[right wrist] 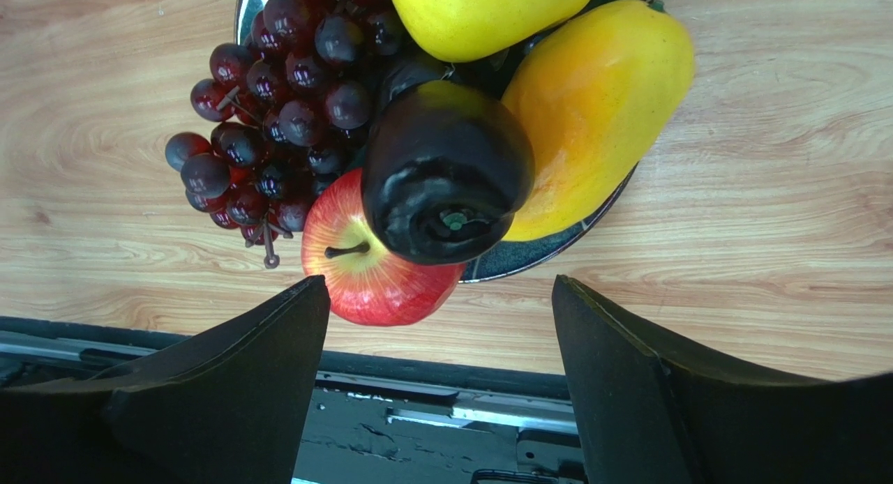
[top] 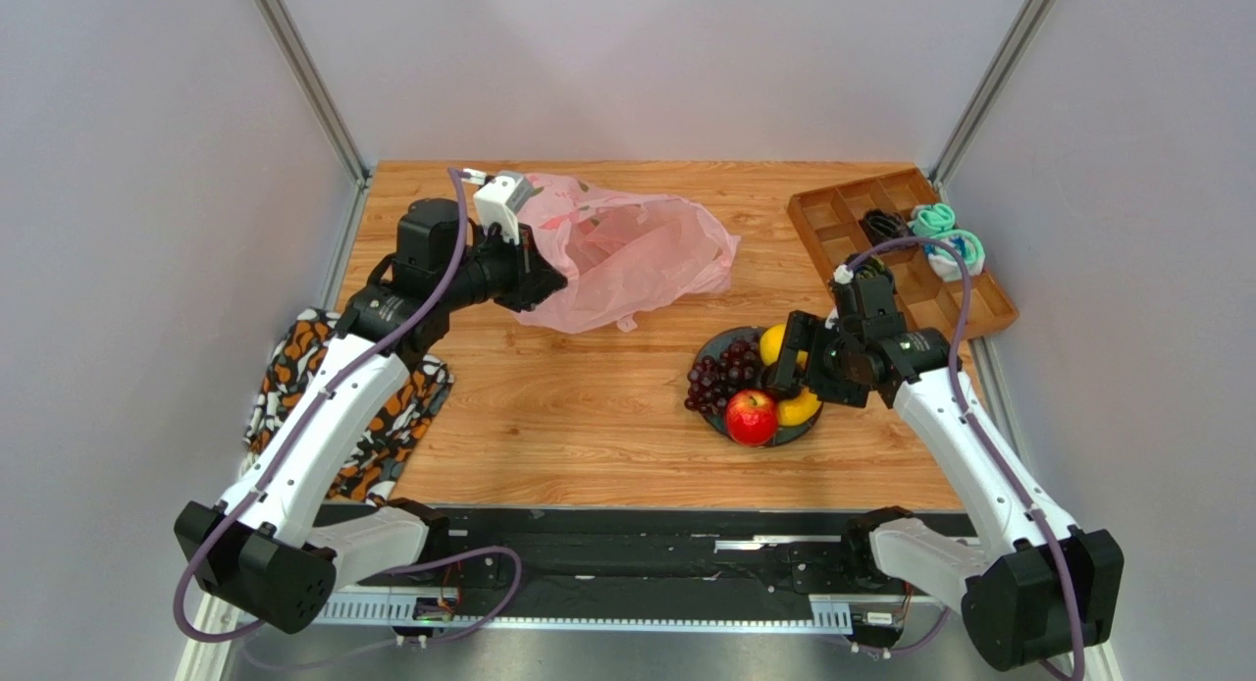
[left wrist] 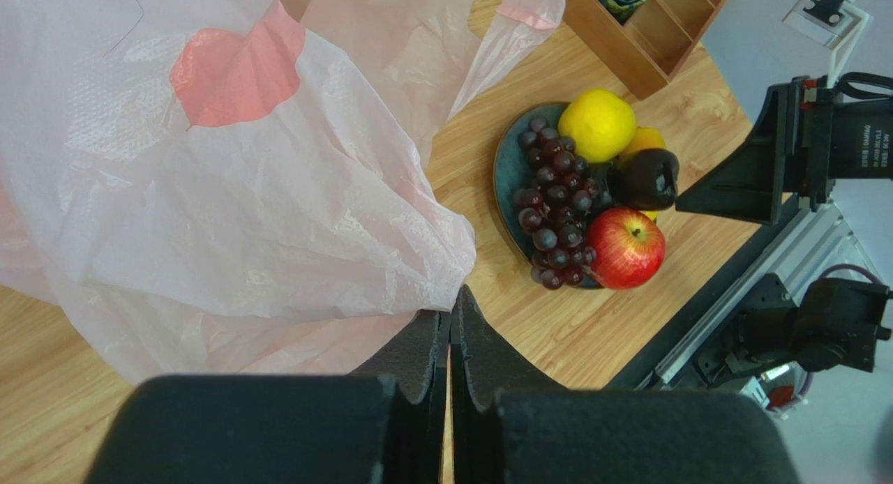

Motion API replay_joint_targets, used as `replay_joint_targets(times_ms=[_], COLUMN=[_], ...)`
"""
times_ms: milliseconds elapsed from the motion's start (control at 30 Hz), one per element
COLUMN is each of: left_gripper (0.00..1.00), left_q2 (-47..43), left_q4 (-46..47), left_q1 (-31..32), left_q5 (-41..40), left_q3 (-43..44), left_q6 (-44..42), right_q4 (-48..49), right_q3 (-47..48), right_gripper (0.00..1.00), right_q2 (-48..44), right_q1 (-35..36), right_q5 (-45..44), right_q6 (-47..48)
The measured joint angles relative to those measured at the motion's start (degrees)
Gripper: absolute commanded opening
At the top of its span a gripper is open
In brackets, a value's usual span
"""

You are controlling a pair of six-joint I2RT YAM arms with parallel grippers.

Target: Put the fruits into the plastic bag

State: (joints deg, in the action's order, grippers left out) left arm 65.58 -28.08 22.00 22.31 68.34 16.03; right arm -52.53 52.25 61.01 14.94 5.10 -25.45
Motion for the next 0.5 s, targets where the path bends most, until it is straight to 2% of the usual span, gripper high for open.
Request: replay_joint_targets(times_ms=[500], left_gripper=[0.0], left_q2=[0.0], left_q4=[0.0], left_q1=[0.0], left_q5=[1.2], left_q3=[0.0], left_q6=[0.3], right_q4=[7.7], right_q3=[-2.8], right_gripper=[0.73], right_q2=[3.7], right_q1=[-3.5], right_q5=[3.0], right_q6=[-1.2])
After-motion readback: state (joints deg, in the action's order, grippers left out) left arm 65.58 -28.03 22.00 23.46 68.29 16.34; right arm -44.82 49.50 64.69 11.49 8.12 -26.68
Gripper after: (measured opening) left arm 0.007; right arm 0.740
